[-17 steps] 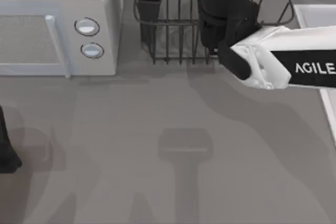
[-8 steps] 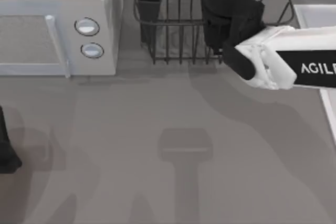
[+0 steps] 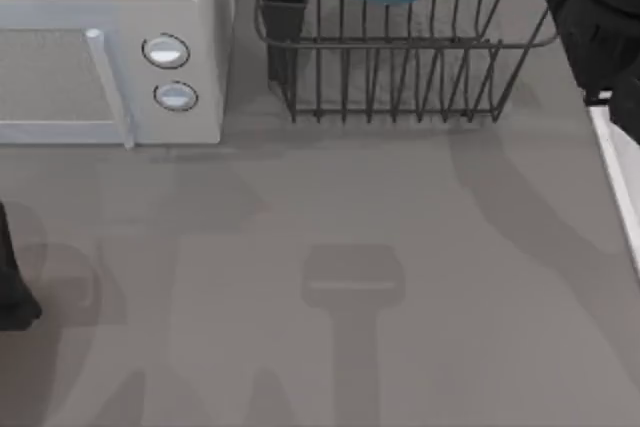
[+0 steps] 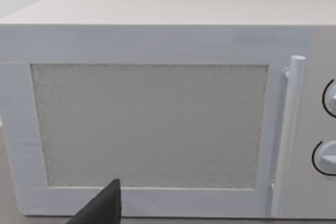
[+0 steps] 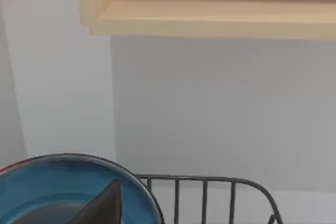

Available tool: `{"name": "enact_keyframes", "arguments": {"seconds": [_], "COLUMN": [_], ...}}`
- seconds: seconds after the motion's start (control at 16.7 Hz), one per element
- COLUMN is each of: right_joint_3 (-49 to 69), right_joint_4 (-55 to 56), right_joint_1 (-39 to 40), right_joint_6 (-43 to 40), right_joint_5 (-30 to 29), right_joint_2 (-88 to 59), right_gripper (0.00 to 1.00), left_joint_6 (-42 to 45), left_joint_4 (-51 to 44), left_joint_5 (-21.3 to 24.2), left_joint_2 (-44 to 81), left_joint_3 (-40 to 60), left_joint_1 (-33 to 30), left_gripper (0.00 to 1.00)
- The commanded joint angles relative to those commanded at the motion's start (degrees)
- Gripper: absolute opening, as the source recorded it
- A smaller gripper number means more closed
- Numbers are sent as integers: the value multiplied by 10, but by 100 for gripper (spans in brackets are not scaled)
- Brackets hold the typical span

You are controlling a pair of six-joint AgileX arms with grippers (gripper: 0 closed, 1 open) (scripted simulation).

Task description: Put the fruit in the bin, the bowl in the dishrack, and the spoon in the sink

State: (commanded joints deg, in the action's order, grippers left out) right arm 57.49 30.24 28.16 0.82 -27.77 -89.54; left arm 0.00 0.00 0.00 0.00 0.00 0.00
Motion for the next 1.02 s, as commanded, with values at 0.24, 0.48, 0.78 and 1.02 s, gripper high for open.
{"name": "enact_keyframes", "arguments": {"seconds": [0.24, 0.48, 0.78, 1.02], "right_joint_3": [-146, -305, -481, -562], "right_joint_4": [-78, -163, -254, -296], "right_joint_1": [-68, -145, -232, -275], "right_joint_6": [-4, -9, -10, -9], "right_joint_5": [71, 146, 229, 271], "right_joint_2": [240, 520, 775, 879], "right_gripper": [100, 100, 100, 100], "left_joint_6": [0, 0, 0, 0], "left_joint_4": [0, 0, 0, 0], "left_joint_5": [0, 0, 0, 0], "left_joint_2": [0, 0, 0, 0], "left_joint_3": [0, 0, 0, 0], "left_joint_1": [0, 0, 0, 0], "left_gripper": [100, 100, 100, 100]}}
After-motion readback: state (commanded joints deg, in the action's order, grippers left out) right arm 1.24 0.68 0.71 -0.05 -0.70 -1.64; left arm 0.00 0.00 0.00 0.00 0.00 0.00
